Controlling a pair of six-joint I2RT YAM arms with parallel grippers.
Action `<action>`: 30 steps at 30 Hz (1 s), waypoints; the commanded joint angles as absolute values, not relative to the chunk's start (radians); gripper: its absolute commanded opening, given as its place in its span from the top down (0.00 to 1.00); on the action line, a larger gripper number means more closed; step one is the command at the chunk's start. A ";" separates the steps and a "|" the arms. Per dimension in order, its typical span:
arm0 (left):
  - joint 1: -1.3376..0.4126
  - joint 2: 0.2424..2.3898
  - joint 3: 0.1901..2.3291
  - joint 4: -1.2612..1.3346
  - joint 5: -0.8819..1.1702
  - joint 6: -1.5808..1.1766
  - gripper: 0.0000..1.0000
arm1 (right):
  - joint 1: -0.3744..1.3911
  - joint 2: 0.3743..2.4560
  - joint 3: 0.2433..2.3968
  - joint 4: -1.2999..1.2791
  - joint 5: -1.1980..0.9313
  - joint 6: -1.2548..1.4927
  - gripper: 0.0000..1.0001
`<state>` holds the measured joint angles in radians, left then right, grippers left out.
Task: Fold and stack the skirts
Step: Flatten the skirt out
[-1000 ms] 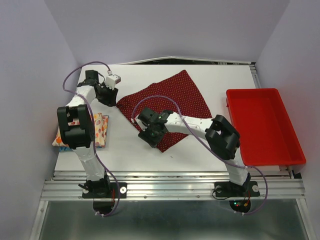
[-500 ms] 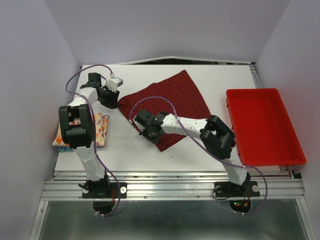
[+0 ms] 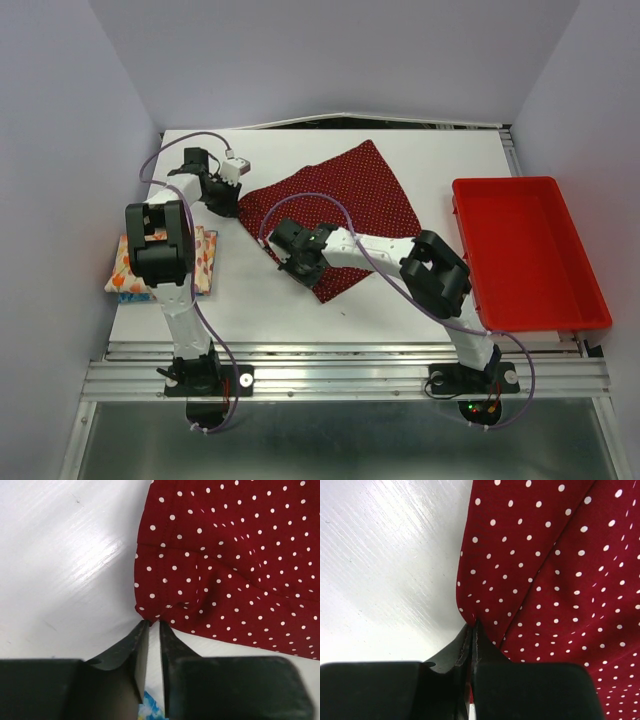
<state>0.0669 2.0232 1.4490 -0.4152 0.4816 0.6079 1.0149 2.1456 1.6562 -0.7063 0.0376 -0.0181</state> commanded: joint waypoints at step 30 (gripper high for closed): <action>0.051 2.074 1.551 -0.451 0.417 0.684 0.99 | 0.916 2.019 1.695 -0.704 -0.044 -0.003 0.99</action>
